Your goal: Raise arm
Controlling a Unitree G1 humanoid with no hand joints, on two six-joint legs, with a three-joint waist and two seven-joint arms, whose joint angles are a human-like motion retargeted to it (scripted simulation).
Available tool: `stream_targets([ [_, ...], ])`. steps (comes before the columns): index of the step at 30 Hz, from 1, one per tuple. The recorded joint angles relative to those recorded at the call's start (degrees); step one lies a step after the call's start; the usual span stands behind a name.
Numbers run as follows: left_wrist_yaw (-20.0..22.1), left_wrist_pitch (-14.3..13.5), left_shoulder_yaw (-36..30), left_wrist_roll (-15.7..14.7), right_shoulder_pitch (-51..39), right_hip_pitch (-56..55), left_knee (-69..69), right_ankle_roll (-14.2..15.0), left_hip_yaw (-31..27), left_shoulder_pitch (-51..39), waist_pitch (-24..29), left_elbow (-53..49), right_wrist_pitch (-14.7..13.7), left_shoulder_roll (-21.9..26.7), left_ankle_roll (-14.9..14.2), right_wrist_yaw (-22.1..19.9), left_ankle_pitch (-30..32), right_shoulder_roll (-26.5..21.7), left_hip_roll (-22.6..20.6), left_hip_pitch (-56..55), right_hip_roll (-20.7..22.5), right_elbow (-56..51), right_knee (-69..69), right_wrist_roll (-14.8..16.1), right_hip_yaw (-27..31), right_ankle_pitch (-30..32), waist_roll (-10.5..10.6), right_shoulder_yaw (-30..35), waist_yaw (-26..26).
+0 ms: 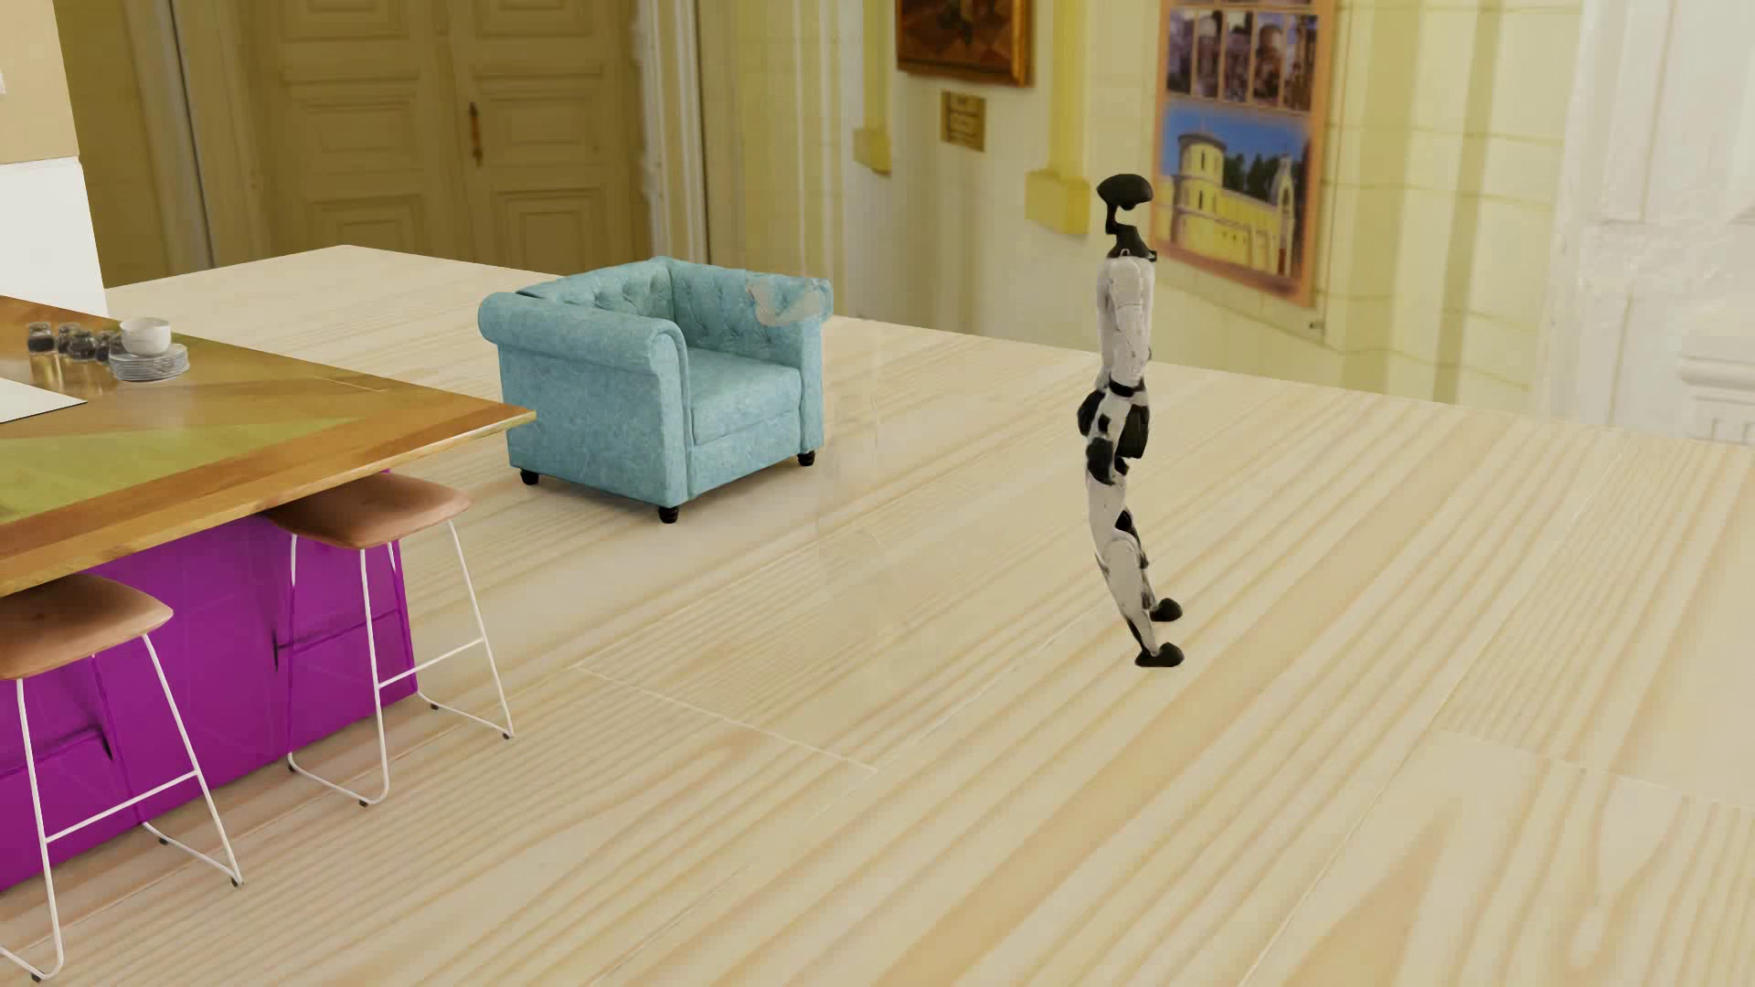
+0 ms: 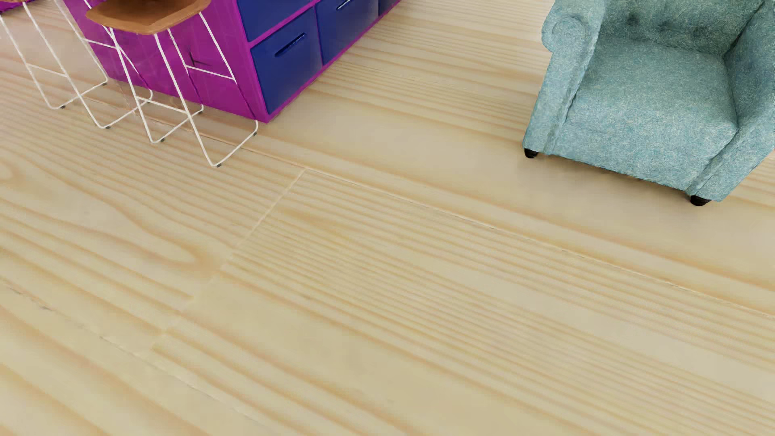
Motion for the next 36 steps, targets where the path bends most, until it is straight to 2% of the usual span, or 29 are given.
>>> stream_targets([
  [2,0.0,0.0,2.2,0.0,-1.0,0.1,0.0,0.0,0.0,-2.1,0.6,-7.0,0.0,1.4,0.0,0.0,1.8,-0.6,0.0,-0.4,0.1,-6.0,0.4,0.0,0.0,-0.7,0.0,-2.4,0.1],
  [5,0.0,0.0,10.1,0.0,-9.4,-0.3,0.0,0.0,0.0,-12.5,1.1,-26.3,0.0,5.2,0.0,0.0,3.3,-3.8,0.0,-0.9,-0.1,-25.6,1.0,0.0,0.0,-0.7,0.2,-13.2,0.7],
  [7,0.0,0.0,15.3,0.0,-21.5,-1.0,0.0,0.0,0.0,-25.1,0.7,-38.2,0.0,7.5,0.0,0.0,3.0,-6.3,-0.3,-1.5,-0.3,-37.6,1.1,0.0,0.0,-0.5,0.6,-21.4,0.7],
  [8,0.0,0.0,14.7,0.0,-28.2,1.3,-0.1,0.0,0.0,-33.8,2.2,-41.9,0.0,9.7,0.0,0.0,1.9,-7.6,-0.7,0.7,-1.2,-42.5,1.7,0.0,0.0,-0.6,-0.2,-24.4,0.7],
  [12,0.0,0.0,22.2,0.0,-56.5,2.4,-0.4,0.0,0.0,-63.8,2.2,-50.2,0.0,12.5,0.0,0.0,1.4,-11.8,-1.1,1.2,-1.3,-52.4,1.3,0.0,0.0,-0.3,0.2,-34.4,0.4],
  [15,0.0,0.0,29.1,0.0,-69.3,3.0,-0.7,0.0,0.0,-76.7,1.2,-56.7,0.0,13.8,0.0,0.0,0.5,-13.7,-1.2,1.8,-1.4,-58.3,0.9,0.0,0.0,0.1,0.7,-39.2,0.6],
  [18,0.0,0.0,33.5,0.0,-73.0,3.6,-0.9,0.0,0.0,-80.7,-0.3,-63.9,0.0,15.2,0.0,0.0,-0.4,-14.8,-1.2,2.3,-1.4,-63.6,0.5,0.0,0.0,0.6,1.2,-42.9,1.3],
  [21,0.0,0.0,33.6,0.0,-72.1,4.4,-0.9,0.0,0.0,-80.5,-1.0,-67.3,0.0,16.7,0.0,0.0,-0.8,-16.0,-1.5,3.1,-1.6,-66.7,0.2,0.0,0.0,1.0,1.5,-44.3,2.3],
  [36,0.0,0.0,33.2,0.0,-70.9,3.9,-0.8,0.0,0.0,-78.5,-1.1,-63.6,0.0,17.1,0.0,0.0,-0.1,-16.4,-2.2,1.9,-2.3,-62.4,0.1,0.0,0.0,1.4,0.9,-43.9,2.0],
])
